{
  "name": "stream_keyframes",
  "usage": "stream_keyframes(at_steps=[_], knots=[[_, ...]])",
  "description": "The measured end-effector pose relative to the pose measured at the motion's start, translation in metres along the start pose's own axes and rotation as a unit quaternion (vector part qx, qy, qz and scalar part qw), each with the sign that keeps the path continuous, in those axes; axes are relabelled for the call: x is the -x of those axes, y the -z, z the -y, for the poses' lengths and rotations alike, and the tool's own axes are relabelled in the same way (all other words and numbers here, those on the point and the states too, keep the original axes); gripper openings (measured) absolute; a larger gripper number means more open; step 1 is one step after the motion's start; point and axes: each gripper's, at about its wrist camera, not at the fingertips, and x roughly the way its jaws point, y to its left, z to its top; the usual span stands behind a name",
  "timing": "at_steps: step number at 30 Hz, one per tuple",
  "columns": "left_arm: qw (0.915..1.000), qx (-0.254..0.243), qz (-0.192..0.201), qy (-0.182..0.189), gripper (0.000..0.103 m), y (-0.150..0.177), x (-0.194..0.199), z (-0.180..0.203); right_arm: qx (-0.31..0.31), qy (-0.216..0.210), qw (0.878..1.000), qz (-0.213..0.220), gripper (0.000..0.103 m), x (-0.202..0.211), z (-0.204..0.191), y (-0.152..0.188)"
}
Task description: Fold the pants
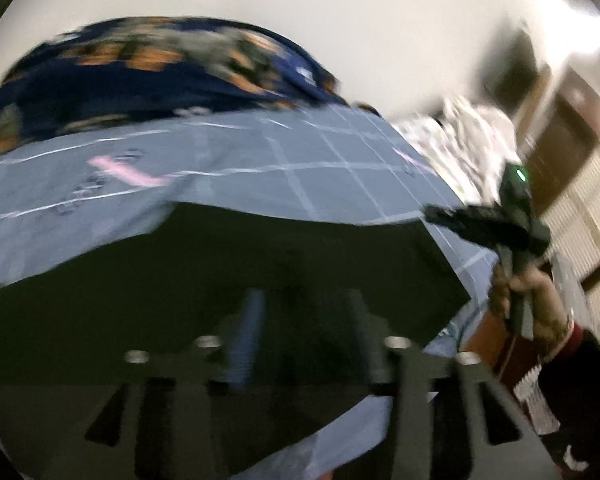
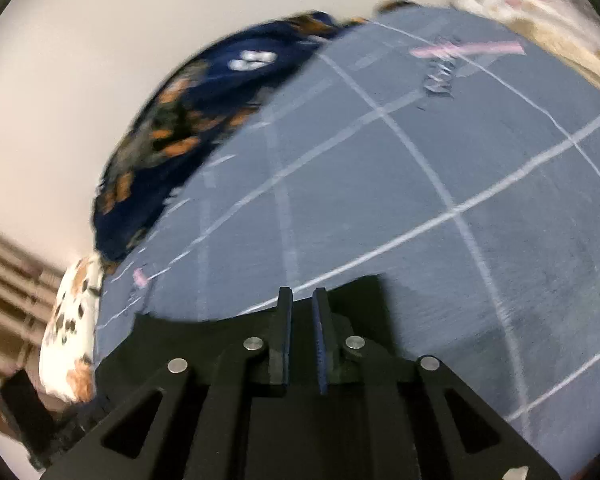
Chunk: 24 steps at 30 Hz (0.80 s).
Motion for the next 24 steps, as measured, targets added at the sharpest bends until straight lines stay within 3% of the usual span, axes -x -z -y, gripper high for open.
stream_keyframes(at_steps=[1,5,7,12,16,19,21,24], knots=[[0.9999,0.01,0.005,-0.009,0.065,0.002,0.014,-0.015,0.012,-0.006,1.0,-0.004,0.022,0.001,-0.011,0.005],[0.9961,0.053,0.009,-0.07,0.066,0.015,0.068,-0.086,0.062,-0.026,0.997,-0.03,0.044,0.0,-0.053,0.037],[0.9904,0.097,0.011,-0.098,0.066,0.028,0.098,-0.135,0.069,-0.042,0.996,-0.049,0.047,-0.006,-0.068,0.053],[0.974,0.217,-0.006,-0.066,0.067,0.069,0.133,-0.224,0.08,-0.079,0.989,-0.094,0.049,-0.022,-0.101,0.085],[0.9743,0.222,-0.022,-0.033,0.067,0.084,0.122,-0.239,0.079,-0.094,0.986,-0.109,0.053,-0.029,-0.118,0.097],[0.9755,0.21,-0.047,-0.048,0.067,0.088,0.102,-0.245,0.071,-0.096,0.986,-0.119,0.053,-0.034,-0.123,0.105],[0.9745,0.213,-0.065,-0.026,0.067,0.091,0.087,-0.249,0.067,-0.097,0.985,-0.124,0.053,-0.035,-0.123,0.109],[0.9765,0.194,-0.089,-0.028,0.066,0.093,0.068,-0.25,0.065,-0.091,0.986,-0.125,0.054,-0.035,-0.124,0.114]])
